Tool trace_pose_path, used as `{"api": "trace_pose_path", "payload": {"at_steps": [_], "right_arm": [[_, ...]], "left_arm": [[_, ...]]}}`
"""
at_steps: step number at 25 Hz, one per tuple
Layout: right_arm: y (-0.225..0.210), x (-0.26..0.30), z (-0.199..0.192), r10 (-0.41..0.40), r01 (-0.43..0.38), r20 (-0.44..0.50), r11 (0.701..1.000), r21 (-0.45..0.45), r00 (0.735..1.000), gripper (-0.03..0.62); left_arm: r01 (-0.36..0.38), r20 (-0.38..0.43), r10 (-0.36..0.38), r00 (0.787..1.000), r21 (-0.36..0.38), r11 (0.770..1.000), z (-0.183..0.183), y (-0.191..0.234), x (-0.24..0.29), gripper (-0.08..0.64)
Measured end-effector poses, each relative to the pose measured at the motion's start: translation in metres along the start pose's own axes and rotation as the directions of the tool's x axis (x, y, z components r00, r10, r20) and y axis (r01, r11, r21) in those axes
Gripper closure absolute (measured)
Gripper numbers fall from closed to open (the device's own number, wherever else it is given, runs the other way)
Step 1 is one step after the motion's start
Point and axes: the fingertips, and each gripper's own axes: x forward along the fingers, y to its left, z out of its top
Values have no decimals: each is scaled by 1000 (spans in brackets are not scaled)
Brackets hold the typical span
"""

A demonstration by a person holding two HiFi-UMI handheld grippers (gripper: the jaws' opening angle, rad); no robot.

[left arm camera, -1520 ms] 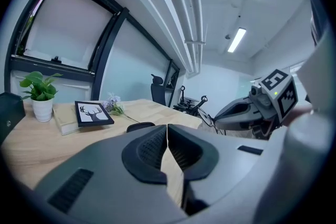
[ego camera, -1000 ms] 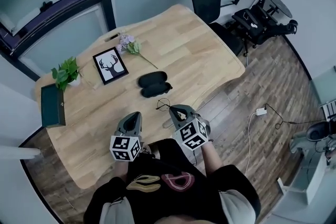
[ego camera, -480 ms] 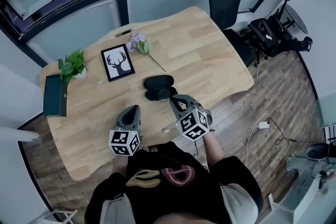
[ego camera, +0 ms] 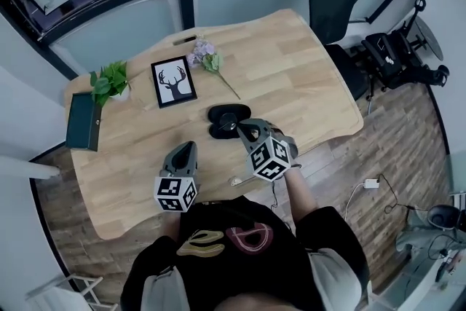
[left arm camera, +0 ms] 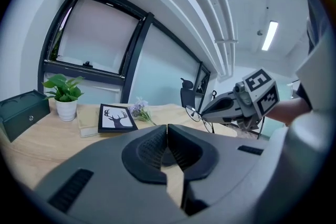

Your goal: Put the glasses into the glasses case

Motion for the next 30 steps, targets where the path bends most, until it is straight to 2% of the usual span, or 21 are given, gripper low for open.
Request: {"api": "trace_pose_path", "payload": {"at_steps": [5, 14, 24, 30], "right_arm": [[0, 22, -7, 45, -46, -24, 997, -56, 999, 580], [6, 59, -25, 134, -142, -74, 982, -122, 988, 580], [21, 91, -50, 248, -267, -150, 955, -129, 957, 580], [29, 105, -58, 288, -317, -186, 936, -153, 939, 580]], "left_arm": [[-45, -25, 45, 999, -24, 999, -14, 9, -3, 541], [-127, -11, 126, 992, -38, 991, -15, 24, -7, 541], [-210, -15, 209, 978, -67, 975, -21, 41, -12, 541], [-233, -18, 233, 972, -48, 971, -21, 45, -6, 541]]}}
